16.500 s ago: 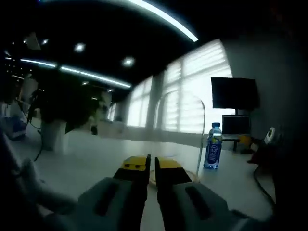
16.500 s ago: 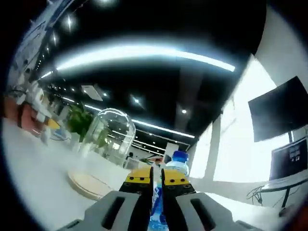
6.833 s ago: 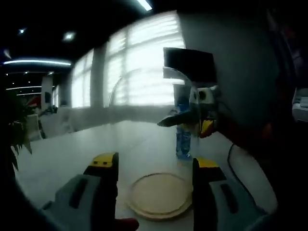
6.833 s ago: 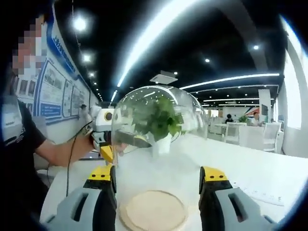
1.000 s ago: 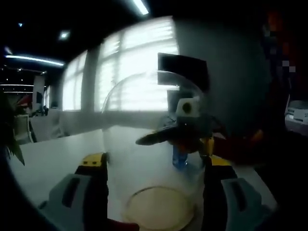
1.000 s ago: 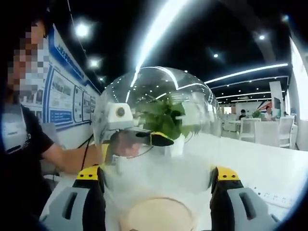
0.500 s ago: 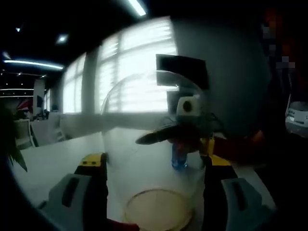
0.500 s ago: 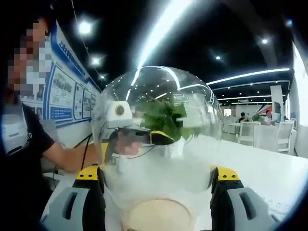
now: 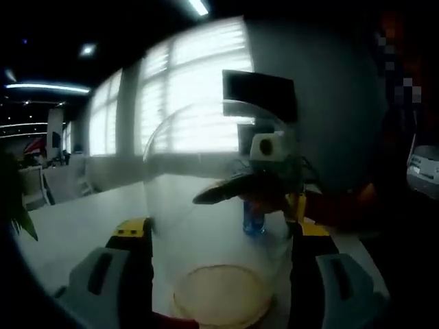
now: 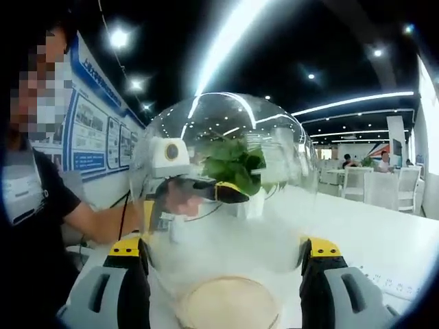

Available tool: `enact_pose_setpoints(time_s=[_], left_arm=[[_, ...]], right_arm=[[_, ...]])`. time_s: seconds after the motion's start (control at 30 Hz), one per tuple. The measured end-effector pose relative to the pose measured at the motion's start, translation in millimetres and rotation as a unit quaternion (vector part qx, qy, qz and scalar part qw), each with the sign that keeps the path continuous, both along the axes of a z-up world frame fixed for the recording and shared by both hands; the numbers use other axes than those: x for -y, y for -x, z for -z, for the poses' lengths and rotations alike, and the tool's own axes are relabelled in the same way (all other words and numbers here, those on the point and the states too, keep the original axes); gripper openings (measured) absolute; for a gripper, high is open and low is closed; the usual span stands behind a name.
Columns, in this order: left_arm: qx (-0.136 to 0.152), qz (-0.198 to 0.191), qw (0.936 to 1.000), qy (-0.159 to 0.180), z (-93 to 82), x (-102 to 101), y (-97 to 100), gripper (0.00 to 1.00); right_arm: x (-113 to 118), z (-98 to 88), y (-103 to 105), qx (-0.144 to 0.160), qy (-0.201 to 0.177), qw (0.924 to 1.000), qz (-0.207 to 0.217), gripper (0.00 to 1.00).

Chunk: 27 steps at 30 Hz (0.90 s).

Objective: Open the cover put in the Mizone put the cover back on

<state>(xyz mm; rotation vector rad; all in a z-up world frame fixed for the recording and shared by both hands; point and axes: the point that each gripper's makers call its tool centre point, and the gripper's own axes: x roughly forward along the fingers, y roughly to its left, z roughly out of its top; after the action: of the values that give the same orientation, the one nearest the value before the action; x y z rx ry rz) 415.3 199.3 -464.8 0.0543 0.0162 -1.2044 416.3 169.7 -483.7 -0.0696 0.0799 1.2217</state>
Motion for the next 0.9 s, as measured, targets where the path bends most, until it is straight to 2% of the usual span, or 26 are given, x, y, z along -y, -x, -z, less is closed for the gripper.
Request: enact_pose_setpoints(time_s=[0.07, 0.33, 0.9], left_arm=[[-0.009, 0.002, 0.9999, 0.007, 2.3, -1.7, -1.9, 0.69], [0.0, 0.005, 0.9998, 0.018, 3.1, -1.5, -1.8, 0.7], [0.0, 0.003, 0.9999, 0.012, 1.3, -0.2, 3.7, 0.71]], right_arm=[[-0.8, 1.6, -1.6, -0.005, -0.004, 1.0, 0.001, 0.86], [-0.5, 0.8, -0.3, 0.003, -0.017, 0.9998, 0.005, 0.87], [0.5, -0.3, 4.2, 0.007, -0.019, 0.9998, 0.005, 0.87]])
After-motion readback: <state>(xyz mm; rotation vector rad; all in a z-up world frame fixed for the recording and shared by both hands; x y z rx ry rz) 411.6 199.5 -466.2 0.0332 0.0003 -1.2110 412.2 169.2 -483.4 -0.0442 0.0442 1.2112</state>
